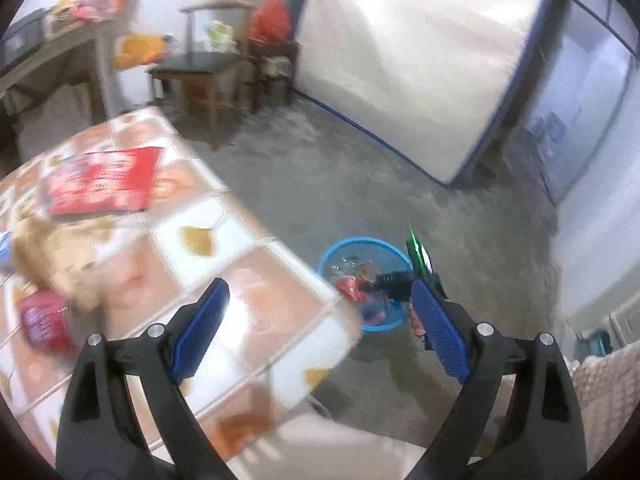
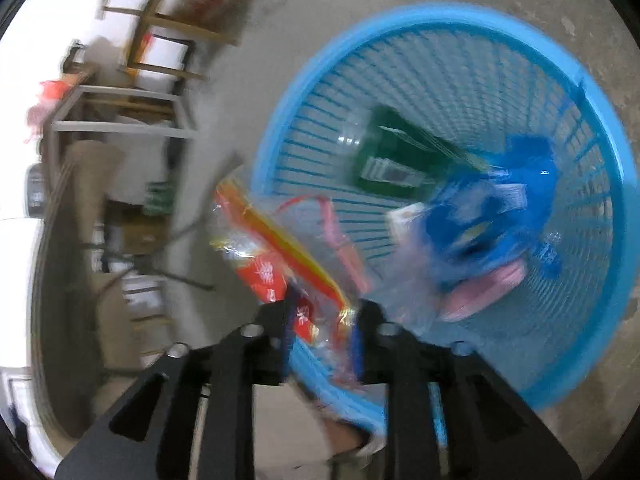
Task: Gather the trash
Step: 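Open the right tool to drop the zip-lock bag while the left tool returns over the table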
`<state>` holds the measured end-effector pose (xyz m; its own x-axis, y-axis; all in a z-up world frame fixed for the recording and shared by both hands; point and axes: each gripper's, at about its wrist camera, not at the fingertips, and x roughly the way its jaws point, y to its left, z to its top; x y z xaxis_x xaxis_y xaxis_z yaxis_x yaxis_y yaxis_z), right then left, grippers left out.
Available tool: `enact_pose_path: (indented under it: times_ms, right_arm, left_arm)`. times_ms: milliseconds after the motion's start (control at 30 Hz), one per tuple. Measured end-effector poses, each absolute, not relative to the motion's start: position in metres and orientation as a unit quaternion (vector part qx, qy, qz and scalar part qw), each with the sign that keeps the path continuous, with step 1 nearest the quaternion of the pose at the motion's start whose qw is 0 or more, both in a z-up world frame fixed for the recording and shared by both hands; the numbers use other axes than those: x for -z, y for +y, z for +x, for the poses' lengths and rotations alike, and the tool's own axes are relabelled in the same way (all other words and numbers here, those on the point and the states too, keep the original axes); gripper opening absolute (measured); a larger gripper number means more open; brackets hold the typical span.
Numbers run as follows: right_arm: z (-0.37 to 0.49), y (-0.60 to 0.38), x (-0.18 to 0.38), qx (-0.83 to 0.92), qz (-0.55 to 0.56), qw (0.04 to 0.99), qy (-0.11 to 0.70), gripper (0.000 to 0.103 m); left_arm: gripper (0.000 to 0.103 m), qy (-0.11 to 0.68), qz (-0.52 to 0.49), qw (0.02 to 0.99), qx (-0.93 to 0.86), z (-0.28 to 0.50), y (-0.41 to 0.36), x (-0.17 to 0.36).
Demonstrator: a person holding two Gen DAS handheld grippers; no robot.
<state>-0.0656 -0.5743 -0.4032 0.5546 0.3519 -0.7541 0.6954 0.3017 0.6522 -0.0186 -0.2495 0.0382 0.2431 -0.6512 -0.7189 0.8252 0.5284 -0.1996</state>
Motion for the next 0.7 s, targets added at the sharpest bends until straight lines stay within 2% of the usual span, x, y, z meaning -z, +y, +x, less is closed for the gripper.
enact_pose_path:
  times_ms: [100,267,367,433,467,567,700]
  right_arm:
    - [-0.056,-0.574,0.442,0.189,0.537,0.626,0.532,0.031]
    - [-0.053,-0.573,0.444,0.222,0.497,0.615,0.570,0.031]
    - [-0.051,-0.571,0.424,0.222,0.484,0.622,0.574,0.036]
    - [-0.053,-0.569,0.403,0.221,0.472,0.633,0.572,0.054]
    - [-0.054,-0.567,0.394,0.221,0.465,0.639,0.571,0.056]
    - [-0.061,-0.563,0.362,0.218,0.446,0.661,0.563,0.062]
    - [-0.070,-0.559,0.325,0.205,0.432,0.693,0.540,0.062]
  left_arm:
    - [0.089,0.388,0.095,0.799,0.449,-0.009,-0.221,-0.041]
    - [0.089,0.404,0.057,0.808,0.424,0.010,-0.184,-0.034]
    - [0.089,0.410,0.043,0.810,0.418,0.020,-0.171,-0.028]
    - [0.089,0.409,0.038,0.810,0.418,0.022,-0.169,-0.025]
    - [0.089,0.407,0.035,0.811,0.419,0.024,-0.165,-0.025]
    - [0.089,0.400,0.033,0.814,0.419,0.026,-0.158,-0.025]
    - [0.089,0.393,0.026,0.817,0.421,0.030,-0.149,-0.026]
